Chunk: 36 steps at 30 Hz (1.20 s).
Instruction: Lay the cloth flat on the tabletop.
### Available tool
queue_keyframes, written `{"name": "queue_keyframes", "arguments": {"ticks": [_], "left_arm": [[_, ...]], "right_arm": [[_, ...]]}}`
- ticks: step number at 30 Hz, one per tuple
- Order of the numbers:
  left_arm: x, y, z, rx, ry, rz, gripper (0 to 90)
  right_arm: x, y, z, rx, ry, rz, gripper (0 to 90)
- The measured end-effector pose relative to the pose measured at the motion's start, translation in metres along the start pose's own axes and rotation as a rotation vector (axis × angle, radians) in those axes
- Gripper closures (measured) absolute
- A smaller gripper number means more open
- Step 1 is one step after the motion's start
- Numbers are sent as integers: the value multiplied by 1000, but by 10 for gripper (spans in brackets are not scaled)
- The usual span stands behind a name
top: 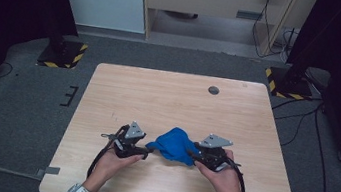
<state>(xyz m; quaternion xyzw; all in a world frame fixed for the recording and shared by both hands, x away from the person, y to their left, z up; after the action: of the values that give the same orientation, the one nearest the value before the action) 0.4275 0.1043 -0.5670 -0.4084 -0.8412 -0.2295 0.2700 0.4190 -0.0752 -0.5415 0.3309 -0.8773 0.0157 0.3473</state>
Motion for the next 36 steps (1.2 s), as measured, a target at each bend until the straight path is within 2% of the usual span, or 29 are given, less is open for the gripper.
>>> {"name": "queue_keyframes", "arguments": {"ticks": [2,3,5,9,10,12,15,17,19,20,24,29,32,36], "left_arm": [[-3,-1,2,3,10,9,314],[-5,-2,3,1,16,11,286],[-12,-5,6,-18,44,16,280],[-17,-5,8,-24,63,20,369],[-18,-6,8,-28,64,26,369],[-18,-7,10,-29,76,38,441],[-19,-7,11,-32,89,34,554],[-20,-8,12,-29,99,37,612],[-20,-8,12,-28,102,37,645],[-20,-8,12,-30,102,41,712],[-19,-8,10,-26,93,51,803],[-13,-3,7,-14,71,35,828],[-6,7,6,24,44,8,830],[-3,12,6,40,34,-8,829]], "right_arm": [[-3,1,-1,4,5,3,555],[-11,2,-3,8,21,10,526],[-17,3,-3,-2,30,7,529],[-26,1,-1,-1,53,12,563],[-28,1,0,-4,59,15,578],[-30,1,0,5,69,14,687],[-28,2,0,9,69,9,800],[-26,2,-1,8,63,9,842],[-25,1,-2,9,61,7,861],[-23,1,-3,5,53,0,880],[-19,-1,-4,8,50,-2,891],[-14,-4,-9,6,31,2,896],[-4,-10,-13,-6,5,10,897],[3,-19,-14,-21,-8,21,898]]}}
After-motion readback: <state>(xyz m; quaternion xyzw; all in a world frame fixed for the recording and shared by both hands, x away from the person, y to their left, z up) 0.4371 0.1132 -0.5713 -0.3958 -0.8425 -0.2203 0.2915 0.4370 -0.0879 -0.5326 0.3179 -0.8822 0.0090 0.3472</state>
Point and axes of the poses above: each handheld gripper's, and its own axes: x roughly backward along the jaws, z roughly out of its underside, y roughly to its left, the point moved 10 cm from there along -x, roughly forward along the jaws, and after that the axes turned 15 degrees about -x, right-handed, at the moved point
